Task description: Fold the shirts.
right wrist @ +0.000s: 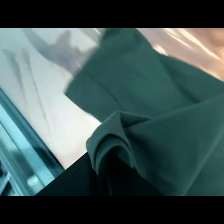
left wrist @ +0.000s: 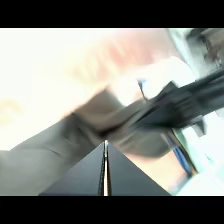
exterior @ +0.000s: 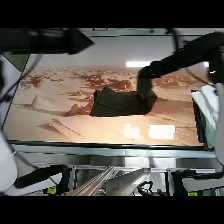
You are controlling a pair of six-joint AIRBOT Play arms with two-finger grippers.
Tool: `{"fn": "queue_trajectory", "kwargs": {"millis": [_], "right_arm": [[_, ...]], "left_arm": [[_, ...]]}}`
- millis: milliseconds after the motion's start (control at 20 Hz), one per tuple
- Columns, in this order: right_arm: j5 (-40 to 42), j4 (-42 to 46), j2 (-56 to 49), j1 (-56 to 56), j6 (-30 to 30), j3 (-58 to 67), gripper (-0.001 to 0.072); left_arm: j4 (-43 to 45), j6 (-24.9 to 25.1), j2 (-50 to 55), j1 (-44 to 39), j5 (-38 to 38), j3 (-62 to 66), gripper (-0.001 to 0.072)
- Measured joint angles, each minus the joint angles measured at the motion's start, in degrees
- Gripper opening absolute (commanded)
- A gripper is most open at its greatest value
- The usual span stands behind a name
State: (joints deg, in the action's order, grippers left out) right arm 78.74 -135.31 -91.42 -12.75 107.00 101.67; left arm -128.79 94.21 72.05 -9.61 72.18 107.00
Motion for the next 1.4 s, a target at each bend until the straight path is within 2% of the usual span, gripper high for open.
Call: {"fn": "queue_trajectory", "kwargs": {"millis": [100, 150, 200, 250, 400, 500, 650, 800, 850, 1000, 1200, 1400], "right_arm": [[-10.9, 0.0, -4.6, -9.6, -1.0, -0.2, 0.0038], [-16.6, 0.0, -7.3, -13.9, -1.4, -0.3, 0.0213], [-22.9, -0.2, -10.5, -18.3, -1.7, -0.3, 0.0570], [-28.4, -0.2, -13.6, -21.7, -2.1, -0.4, 0.0660], [-38.9, 0.0, -19.3, -27.3, -3.9, 0.0, 0.0660], [-38.9, 0.7, -18.9, -25.9, -5.1, 0.6, 0.0661], [-32.2, 4.3, -13.5, -17.9, -8.1, 1.0, 0.0661], [-21.3, 11.0, -8.5, -6.6, -13.0, 1.0, 0.0679], [-17.9, 12.8, -7.7, -3.2, -14.1, 0.7, 0.0703], [-10.2, 15.1, -7.5, 4.6, -15.9, -3.8, 0.0703], [-7.2, 10.1, -11.8, 8.5, -12.5, -10.3, 0.0703], [-8.2, 4.2, -17.7, 8.0, -8.8, -12.3, 0.0703]], "left_arm": [[0.2, 2.0, -8.6, 5.6, -0.7, -4.5, 0.0015], [0.2, 3.1, -12.7, 8.5, -0.9, -7.0, 0.0015], [0.2, 4.1, -16.3, 11.3, -1.0, -9.5, 0.0015], [0.2, 5.0, -19.3, 13.7, -1.2, -11.8, 0.0015], [0.2, 7.5, -26.9, 20.2, -1.5, -18.7, 0.0015], [0.2, 8.5, -30.4, 23.4, -1.9, -22.7, 0.0015], [0.2, 9.7, -33.9, 26.4, -2.3, -27.0, 0.0015], [-0.1, 10.1, -35.2, 27.6, -2.6, -29.0, 0.0015], [-0.1, 10.2, -35.4, 27.8, -2.8, -29.3, 0.0015], [-0.2, 10.3, -35.8, 28.2, -3.0, -29.8, 0.0015], [-0.3, 10.4, -35.9, 28.3, -3.1, -30.0, 0.0015], [-0.3, 10.4, -36.0, 28.3, -3.1, -30.1, 0.0015]]}}
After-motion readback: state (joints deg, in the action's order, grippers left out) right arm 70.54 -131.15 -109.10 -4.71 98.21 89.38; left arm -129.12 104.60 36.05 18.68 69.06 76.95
